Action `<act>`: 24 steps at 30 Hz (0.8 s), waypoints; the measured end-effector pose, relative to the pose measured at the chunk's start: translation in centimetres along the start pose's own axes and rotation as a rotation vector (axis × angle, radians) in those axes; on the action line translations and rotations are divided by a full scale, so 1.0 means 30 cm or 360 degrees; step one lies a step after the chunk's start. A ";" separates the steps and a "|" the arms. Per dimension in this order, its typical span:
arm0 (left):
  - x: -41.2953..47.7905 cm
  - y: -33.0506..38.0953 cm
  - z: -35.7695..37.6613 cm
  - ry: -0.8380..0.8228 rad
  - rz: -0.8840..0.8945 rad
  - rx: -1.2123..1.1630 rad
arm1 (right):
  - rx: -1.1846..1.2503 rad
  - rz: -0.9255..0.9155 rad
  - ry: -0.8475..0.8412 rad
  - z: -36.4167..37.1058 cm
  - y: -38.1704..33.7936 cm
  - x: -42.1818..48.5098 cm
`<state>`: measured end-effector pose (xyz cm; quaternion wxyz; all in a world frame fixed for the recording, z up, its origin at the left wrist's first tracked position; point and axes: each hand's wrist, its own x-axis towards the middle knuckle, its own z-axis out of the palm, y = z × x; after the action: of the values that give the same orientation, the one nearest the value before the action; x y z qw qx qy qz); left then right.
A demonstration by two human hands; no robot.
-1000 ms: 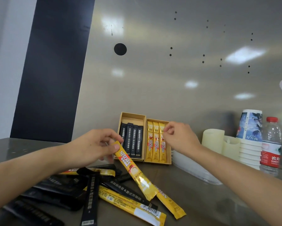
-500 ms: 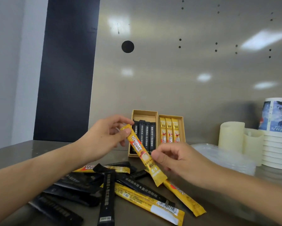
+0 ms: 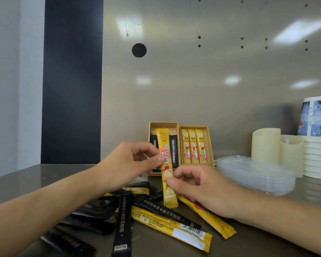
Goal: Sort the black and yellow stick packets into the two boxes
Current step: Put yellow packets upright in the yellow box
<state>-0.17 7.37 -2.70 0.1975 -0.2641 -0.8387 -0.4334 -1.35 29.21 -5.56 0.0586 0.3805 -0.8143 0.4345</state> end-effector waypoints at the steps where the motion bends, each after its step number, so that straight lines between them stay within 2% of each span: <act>1: 0.000 0.000 -0.001 -0.0004 0.0005 0.0029 | -0.0023 0.0010 0.0000 0.000 0.002 0.001; 7: -0.001 0.003 0.003 0.0036 -0.0004 0.0011 | -0.0101 0.0011 -0.0028 0.007 0.012 0.005; 12: 0.008 0.009 -0.006 0.0166 -0.0057 -0.0040 | -0.0206 -0.0015 0.0258 0.001 0.025 0.018; 16: 0.016 0.007 -0.026 0.0254 -0.0133 -0.0066 | -0.0116 -0.0060 0.0432 -0.029 0.028 0.026; 21: 0.001 -0.032 -0.051 0.0073 -0.0187 0.0194 | -0.0081 -0.0086 0.0628 -0.109 0.023 0.042; 24: -0.003 -0.058 -0.059 -0.0002 -0.0191 0.0395 | 0.0149 -0.0078 0.0758 -0.168 0.017 0.048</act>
<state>-1.00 5.03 -2.87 0.2018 -0.1872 -0.9003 -0.3373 -3.88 32.36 -2.18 0.2417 0.2894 -0.7469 0.5477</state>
